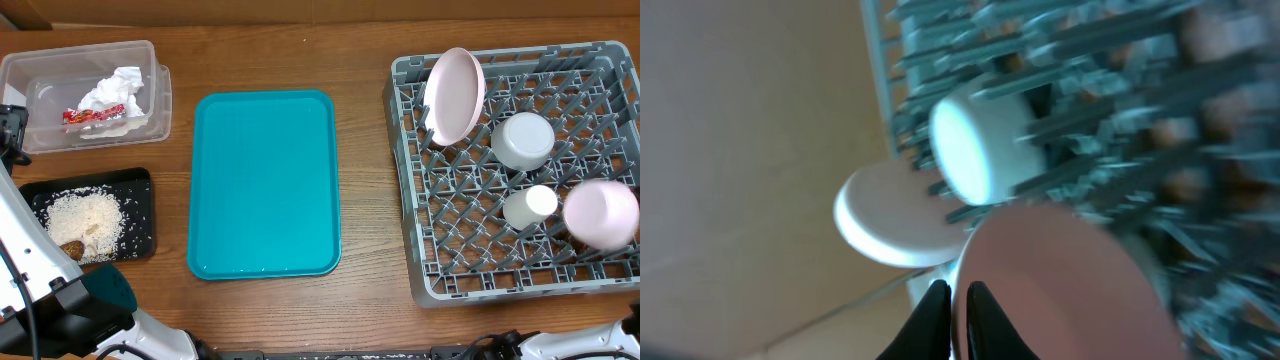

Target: Sort waste into correct bins and load items into the dishwasher

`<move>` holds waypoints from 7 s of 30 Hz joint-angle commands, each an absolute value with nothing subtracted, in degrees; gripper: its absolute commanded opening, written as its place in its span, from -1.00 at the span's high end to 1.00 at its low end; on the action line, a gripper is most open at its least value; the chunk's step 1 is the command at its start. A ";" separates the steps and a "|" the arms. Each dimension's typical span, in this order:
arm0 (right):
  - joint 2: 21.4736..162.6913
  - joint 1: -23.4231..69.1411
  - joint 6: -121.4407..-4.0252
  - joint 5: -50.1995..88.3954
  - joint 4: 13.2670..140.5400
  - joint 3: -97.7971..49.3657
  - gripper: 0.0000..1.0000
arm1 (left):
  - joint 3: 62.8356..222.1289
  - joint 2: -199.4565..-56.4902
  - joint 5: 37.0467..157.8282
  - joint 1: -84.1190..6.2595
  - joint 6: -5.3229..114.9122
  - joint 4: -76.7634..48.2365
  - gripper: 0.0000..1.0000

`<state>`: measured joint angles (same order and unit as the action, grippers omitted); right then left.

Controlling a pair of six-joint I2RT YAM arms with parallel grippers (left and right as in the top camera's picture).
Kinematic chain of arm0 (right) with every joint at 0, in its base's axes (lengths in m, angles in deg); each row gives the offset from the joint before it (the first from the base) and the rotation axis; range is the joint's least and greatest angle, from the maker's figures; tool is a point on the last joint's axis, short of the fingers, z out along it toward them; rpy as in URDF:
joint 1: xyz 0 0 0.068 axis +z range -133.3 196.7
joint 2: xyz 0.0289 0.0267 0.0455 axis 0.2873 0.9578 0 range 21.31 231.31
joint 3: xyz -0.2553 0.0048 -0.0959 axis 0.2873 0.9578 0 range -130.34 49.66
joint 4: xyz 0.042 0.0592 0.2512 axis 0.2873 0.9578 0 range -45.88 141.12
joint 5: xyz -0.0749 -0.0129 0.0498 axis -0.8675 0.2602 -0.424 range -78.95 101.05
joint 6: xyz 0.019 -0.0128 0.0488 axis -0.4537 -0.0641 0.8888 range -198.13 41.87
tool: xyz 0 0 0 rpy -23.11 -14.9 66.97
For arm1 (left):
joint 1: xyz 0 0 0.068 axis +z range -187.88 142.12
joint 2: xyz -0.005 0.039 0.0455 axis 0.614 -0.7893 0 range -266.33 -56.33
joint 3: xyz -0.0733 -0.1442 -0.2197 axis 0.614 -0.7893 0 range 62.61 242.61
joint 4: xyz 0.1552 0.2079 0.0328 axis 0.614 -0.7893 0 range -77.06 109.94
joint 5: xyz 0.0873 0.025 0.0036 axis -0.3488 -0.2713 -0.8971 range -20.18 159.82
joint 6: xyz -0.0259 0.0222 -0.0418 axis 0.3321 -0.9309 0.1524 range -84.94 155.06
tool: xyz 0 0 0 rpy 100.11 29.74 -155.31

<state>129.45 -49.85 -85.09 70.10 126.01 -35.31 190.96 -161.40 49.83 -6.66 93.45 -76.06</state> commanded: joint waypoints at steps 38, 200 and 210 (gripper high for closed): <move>71.02 5.23 -64.22 34.23 125.94 -30.94 0.19 | 191.25 -161.95 48.89 -6.90 94.39 -76.00 -1.00; 21.47 18.56 -78.78 11.11 48.96 49.19 -1.00 | 151.73 -130.19 79.03 -25.11 48.42 -50.23 -1.00; 21.47 18.56 -78.78 11.11 48.96 49.19 -1.00 | 106.05 -100.49 80.72 -34.15 42.74 -17.47 -1.00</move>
